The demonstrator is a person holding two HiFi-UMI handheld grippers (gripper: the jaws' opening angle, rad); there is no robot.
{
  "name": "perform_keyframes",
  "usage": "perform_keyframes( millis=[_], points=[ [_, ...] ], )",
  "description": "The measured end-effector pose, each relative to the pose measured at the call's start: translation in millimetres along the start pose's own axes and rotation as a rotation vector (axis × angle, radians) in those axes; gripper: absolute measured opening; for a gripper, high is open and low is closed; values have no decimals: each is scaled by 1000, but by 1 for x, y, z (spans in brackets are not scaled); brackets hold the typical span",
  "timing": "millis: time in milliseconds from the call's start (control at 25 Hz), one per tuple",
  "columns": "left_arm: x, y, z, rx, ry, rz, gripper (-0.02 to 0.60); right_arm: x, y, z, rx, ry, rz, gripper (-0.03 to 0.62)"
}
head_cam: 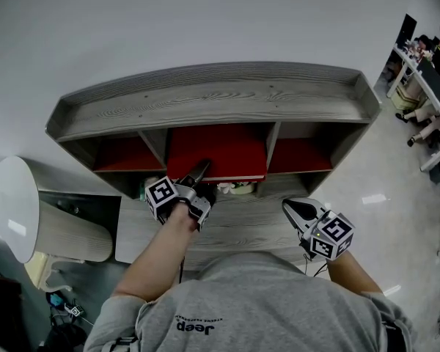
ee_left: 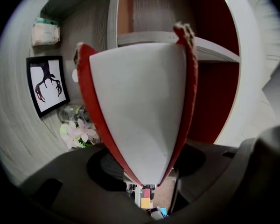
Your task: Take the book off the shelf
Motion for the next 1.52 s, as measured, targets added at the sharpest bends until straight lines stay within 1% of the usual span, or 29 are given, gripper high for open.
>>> perform_keyframes(
  millis=[160, 360, 720, 1000, 1320, 1520],
  points=[
    [-12, 5, -13, -4, -3, -36, 264, 1, 3, -2, 9, 7, -2, 5],
    [-21, 9, -27, -35, 13, -44, 262, 5, 8, -5, 32, 15, -14, 5],
    [-43, 16, -58, -70, 59, -32, 261, 9, 19, -14, 70, 31, -34, 5],
    [-62, 20, -79, -96, 90, -21, 259, 12, 22, -17, 115, 29, -63, 5],
    [-80, 21, -112, -108, 131, -12, 259, 12, 21, -14, 165, 28, -82, 5],
    [-83, 22, -137, -106, 164, 1, 259, 13, 16, -5, 198, 33, -86, 5]
  ],
)
Point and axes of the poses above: the fingertips, and each gripper's own axes: z forward along the fingers, y to its right, x out of its top, the point moved 6 cm from there along -z, backward along the fingers, and after that the axes turned 8 degrees about x, right-handed, at the moved point
